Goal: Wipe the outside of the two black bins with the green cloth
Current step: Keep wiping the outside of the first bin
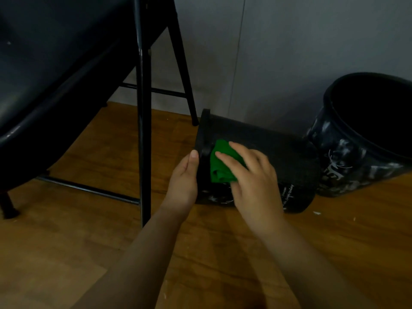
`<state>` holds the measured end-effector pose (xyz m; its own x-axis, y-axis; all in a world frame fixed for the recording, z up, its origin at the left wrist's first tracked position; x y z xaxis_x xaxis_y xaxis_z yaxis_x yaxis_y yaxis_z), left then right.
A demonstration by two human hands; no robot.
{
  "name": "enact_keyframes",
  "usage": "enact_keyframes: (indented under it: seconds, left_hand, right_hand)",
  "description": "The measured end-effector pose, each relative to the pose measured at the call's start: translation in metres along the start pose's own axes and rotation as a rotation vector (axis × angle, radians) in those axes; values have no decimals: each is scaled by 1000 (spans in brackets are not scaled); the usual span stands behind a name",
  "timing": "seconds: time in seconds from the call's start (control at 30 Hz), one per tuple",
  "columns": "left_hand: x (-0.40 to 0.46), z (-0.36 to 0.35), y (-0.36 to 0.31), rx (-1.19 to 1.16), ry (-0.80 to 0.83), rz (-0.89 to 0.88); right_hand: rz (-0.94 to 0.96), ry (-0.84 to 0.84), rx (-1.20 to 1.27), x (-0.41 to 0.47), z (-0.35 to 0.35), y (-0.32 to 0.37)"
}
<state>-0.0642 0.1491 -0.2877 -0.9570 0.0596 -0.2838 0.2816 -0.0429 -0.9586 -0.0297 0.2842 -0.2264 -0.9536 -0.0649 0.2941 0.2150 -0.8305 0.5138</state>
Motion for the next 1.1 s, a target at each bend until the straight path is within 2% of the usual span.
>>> enact_keyframes:
  seconds: [0.07,0.13,0.3,0.37,0.43,0.5,0.7,0.83,0.9,1.03,1.1]
  left_hand:
    - [1,-2,-1,2,18,-3]
    - [3,-4,-1,7,31,-3]
    - [6,0,2,-6,9,4]
    - [5,0,2,-8,26,10]
    - [4,-2,1,1,38,20]
    - [5,-3,1,9,36,34]
    - [8,2,2,-3,-1,46]
    - [6,-1,1,5,19,62]
    - [7,-3,-1,4,25,66]
    - [8,0,0,-16,16,81]
    - [8,0,2,-27,31,91]
  right_hand:
    - [-116,-84,17,1,6,-6]
    - [-138,-112,24,1,3,3]
    - [103,70,-13,-7,-14,19]
    - [35,1,-14,-8,-3,1]
    - [-125,-116,22,-8,9,-14]
    - [-200,-179,30,-8,10,-9]
    - [100,18,-5,-13,-12,16]
    - [-152,-142,23,-14,8,-15]
    - [-199,-174,26,-13,6,-7]
    - [42,-16,32,-11,-17,22]
    - [84,12,5,-12,-14,14]
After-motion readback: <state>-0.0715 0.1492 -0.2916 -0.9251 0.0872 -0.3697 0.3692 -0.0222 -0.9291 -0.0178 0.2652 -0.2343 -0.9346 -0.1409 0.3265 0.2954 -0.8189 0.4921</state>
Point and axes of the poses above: each hand's wrist, its own x-axis towards the middle knuckle, its own z-axis out of the back of the hand, y = z × x, the point moved 9 cm from there along x, towards the middle knuckle, and after that the axes turned 7 degrees about x, right-handed, at the moved point
